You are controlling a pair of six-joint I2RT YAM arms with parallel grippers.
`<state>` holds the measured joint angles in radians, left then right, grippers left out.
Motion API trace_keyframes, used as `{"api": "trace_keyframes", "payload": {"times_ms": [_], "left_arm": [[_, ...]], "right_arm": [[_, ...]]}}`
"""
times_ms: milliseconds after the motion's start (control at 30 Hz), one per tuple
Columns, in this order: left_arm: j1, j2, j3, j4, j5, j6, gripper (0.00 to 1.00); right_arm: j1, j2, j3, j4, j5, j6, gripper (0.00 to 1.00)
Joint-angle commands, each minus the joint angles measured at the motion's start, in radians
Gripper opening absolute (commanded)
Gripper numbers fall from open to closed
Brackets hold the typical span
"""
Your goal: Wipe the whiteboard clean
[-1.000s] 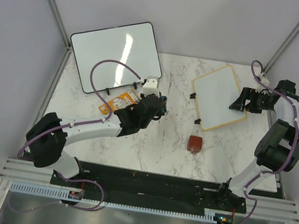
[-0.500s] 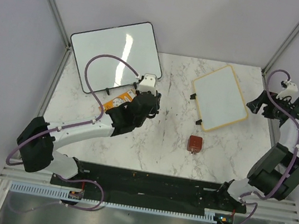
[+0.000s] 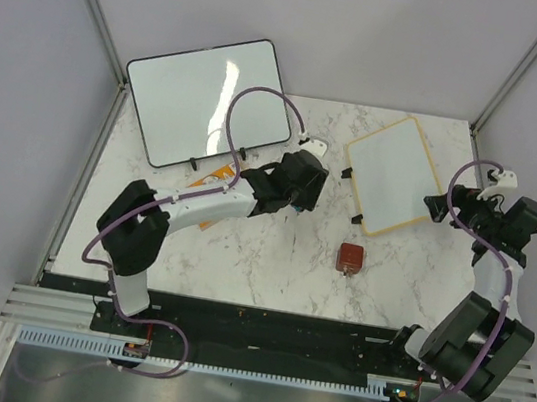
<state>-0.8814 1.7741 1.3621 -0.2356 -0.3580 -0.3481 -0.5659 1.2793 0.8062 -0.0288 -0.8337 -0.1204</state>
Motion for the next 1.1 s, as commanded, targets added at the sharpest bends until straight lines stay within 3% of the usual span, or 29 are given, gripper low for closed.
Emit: {"api": "trace_keyframes", "payload": {"times_ms": [0,167,500,633,733,867,1067], "left_arm": [[-0.002,0.030,0.017,-0.099,0.065,0.020,0.74],[-0.001,-0.004,-0.023,-0.087,0.011,0.018,0.93],[0.093,-0.243,-0.207,-0.028,-0.025,-0.009,0.99],[0.139,-0.350,-0.322,-0.016,-0.108,-0.002,0.99],[0.196,-0.464,-0.444,0.053,-0.150,0.006,1.00],[0.268,-0.635,-0.662,0.304,-0.206,0.092,1.00],[0.324,-0.835,-0.941,0.694,-0.318,0.265,1.00]], "right_arm": [[-0.002,-0.116,-0.140,0.300,-0.082,0.085,0.98],[0.004,-0.132,-0.268,0.490,-0.073,0.203,0.98],[0.106,-0.071,-0.291,0.552,0.025,0.238,0.98],[0.244,-0.054,-0.302,0.541,0.303,0.225,0.98],[0.326,-0.022,-0.309,0.578,0.402,0.225,0.98],[0.493,0.066,-0.355,0.694,0.857,0.222,0.98],[0.592,0.227,-0.329,0.751,1.004,0.222,0.98]]}}
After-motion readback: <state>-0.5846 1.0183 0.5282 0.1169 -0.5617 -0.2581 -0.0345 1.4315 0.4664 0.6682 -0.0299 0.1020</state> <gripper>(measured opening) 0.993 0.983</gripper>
